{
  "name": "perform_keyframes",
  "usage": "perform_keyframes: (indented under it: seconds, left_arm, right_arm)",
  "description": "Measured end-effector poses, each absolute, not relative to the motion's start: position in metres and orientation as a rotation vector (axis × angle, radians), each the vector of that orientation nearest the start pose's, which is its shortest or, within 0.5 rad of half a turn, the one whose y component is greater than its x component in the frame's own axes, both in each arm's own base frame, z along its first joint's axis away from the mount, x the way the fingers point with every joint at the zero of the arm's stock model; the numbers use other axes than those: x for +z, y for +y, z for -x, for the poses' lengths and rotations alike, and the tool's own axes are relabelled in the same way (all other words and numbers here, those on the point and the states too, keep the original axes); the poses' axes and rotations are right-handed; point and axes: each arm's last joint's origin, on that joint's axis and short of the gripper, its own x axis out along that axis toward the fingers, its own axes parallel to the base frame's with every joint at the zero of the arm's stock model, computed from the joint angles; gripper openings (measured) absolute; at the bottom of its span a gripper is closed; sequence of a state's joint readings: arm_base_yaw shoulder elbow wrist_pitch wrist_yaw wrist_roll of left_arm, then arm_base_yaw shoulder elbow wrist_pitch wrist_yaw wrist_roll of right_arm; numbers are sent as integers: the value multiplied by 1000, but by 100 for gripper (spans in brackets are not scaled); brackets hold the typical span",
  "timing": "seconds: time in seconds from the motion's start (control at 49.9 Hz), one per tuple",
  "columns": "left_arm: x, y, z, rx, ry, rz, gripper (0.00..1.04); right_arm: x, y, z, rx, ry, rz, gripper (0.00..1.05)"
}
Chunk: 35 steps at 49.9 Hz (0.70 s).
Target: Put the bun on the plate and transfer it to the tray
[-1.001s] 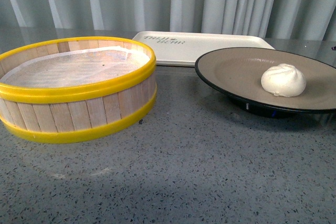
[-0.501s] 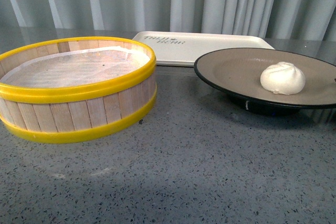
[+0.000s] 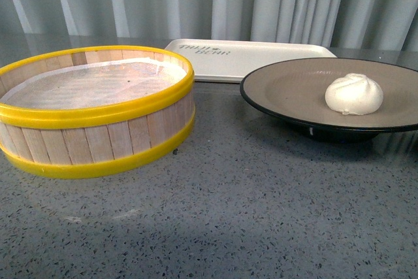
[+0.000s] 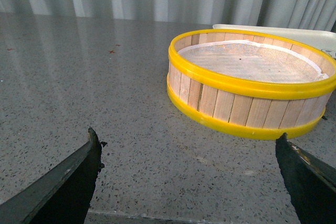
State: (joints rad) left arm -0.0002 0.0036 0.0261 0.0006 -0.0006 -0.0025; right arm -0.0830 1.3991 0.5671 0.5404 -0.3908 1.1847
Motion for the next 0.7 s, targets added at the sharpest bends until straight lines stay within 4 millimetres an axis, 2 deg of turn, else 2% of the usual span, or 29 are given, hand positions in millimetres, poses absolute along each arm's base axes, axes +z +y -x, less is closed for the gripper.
perform_keyframes:
  seconds: [0.2, 0.38, 0.541, 0.701]
  left_arm:
    - [172, 0, -96, 0, -23, 2, 98]
    - [172, 0, -96, 0, -23, 2, 98]
    - [172, 0, -96, 0, -23, 2, 98]
    - [172, 0, -96, 0, -23, 2, 98]
  right_arm:
    - [212, -21, -277, 123, 335, -1231, 2]
    - [235, -37, -304, 131, 248, -1239, 2]
    - [253, -47, -344, 136, 205, -1263, 2]
    - [254, -49, -392, 123, 238, -1293, 2]
